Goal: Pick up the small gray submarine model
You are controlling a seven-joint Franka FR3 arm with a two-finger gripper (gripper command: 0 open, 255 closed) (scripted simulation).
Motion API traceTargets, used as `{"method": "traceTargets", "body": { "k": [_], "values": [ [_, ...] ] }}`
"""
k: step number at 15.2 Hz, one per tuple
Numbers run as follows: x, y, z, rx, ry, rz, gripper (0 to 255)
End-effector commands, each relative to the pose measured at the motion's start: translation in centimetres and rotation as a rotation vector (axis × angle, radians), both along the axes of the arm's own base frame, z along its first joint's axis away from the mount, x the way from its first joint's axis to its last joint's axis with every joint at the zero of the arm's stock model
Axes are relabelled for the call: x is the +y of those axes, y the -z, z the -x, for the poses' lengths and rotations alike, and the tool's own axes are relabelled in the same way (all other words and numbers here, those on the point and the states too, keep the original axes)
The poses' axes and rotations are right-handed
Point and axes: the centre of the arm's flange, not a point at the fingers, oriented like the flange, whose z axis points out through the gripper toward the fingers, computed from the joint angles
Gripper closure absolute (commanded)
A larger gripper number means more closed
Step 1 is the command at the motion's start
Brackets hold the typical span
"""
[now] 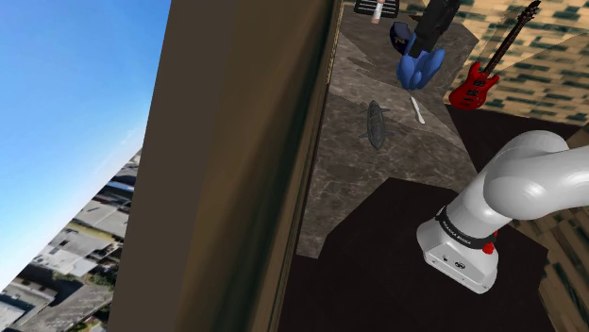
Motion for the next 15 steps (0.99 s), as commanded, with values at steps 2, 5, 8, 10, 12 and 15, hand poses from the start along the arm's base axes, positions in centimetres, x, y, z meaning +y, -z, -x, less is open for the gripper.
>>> {"method": "traceTargets", "body": {
  "k": [2, 5, 8, 10, 12, 15],
  "values": [
    [-0.1, 0.9, -0.9, 0.008, 0.031, 0.011, 0],
    [-0.6, 3.8, -3.6, 0.033, 0.124, 0.043, 0],
    [-1.4, 6.8, -6.2, 0.057, 0.218, 0.076, 0],
    [-2.2, 8.7, -7.9, 0.073, 0.28, 0.098, 0],
    [-3.1, 10.7, -9.4, 0.09, 0.342, 0.12, 0],
    [-4.7, 13.7, -11.6, 0.114, 0.435, 0.152, 0]
  ]
}}
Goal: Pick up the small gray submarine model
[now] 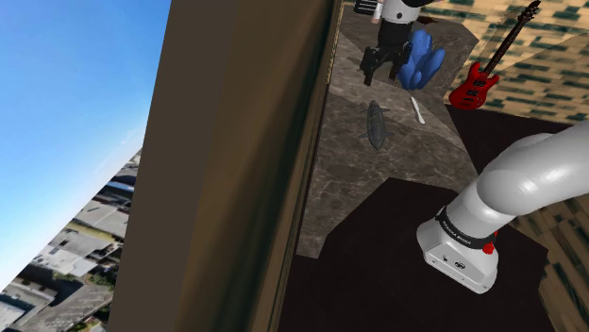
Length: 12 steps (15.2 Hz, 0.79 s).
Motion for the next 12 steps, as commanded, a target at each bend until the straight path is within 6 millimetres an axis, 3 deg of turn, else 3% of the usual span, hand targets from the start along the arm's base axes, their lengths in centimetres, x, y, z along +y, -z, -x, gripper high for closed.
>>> {"method": "traceTargets", "body": {
  "k": [1, 12],
  "values": [
    [-1.2, 2.0, -1.2, 0.015, 0.065, 0.022, 0],
    [-9.6, 12.7, -6.6, 0.105, 0.407, 0.142, 0]
  ]
}}
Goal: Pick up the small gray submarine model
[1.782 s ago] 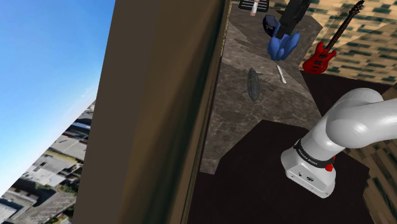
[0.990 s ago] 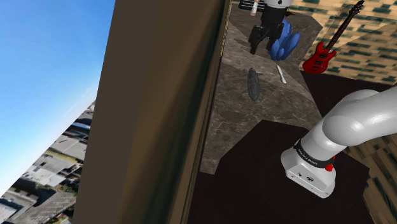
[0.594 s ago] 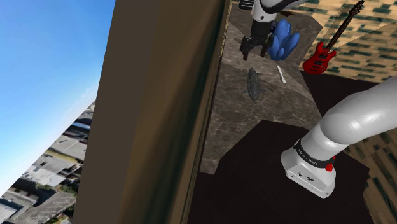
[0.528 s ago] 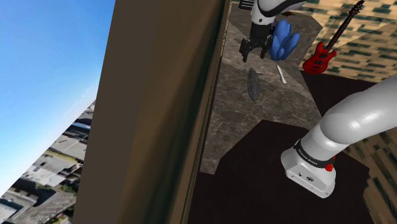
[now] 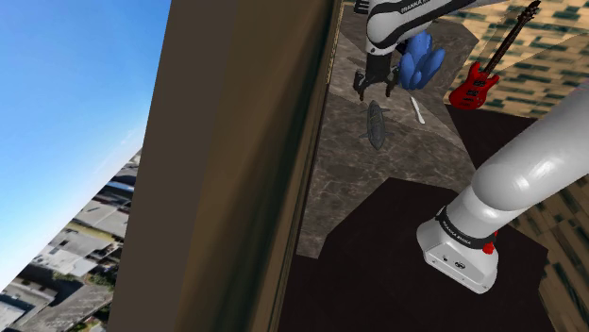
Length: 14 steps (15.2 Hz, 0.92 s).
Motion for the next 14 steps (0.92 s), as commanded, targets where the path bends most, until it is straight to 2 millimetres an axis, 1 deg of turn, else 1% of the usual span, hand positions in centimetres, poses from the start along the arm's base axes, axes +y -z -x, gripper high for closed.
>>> {"method": "traceTargets", "body": {
  "k": [1, 7, 14],
  "values": [
    [-1.7, 2.3, -0.7, 0.017, 0.064, 0.023, 0],
    [-7.3, 7.7, -1.6, 0.065, 0.248, 0.087, 0],
    [-7.3, 11.4, -1.6, 0.065, 0.248, 0.087, 0]
  ]
}}
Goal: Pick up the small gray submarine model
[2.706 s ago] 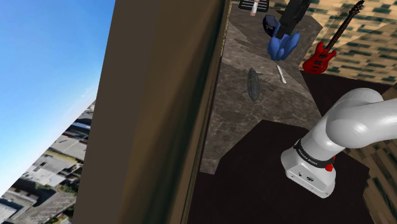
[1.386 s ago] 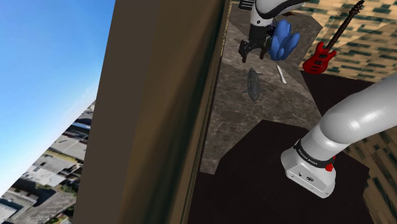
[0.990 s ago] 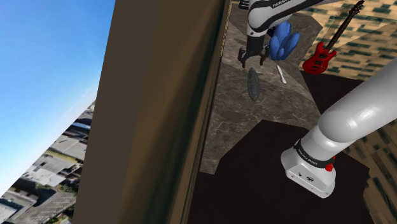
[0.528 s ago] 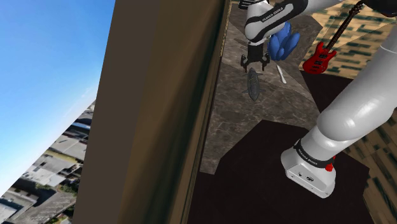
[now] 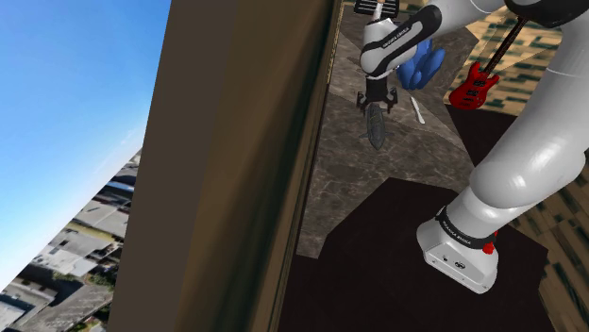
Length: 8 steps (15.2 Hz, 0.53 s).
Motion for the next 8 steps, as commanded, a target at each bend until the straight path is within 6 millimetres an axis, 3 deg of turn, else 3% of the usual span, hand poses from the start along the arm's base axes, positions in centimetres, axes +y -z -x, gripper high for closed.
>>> {"method": "traceTargets", "body": {
  "k": [1, 2, 3, 8],
  "values": [
    [0.09, 0.93, -0.02, 0.0, 0.0, 0.0, 0],
    [0.09, 0.93, -0.02, 0.0, 0.0, 0.0, 0],
    [0.19, 0.93, -0.01, 0.0, 0.0, 0.0, 255],
    [0.18, 0.92, 0.02, 0.0, 0.0, 0.0, 255]
  ]
}}
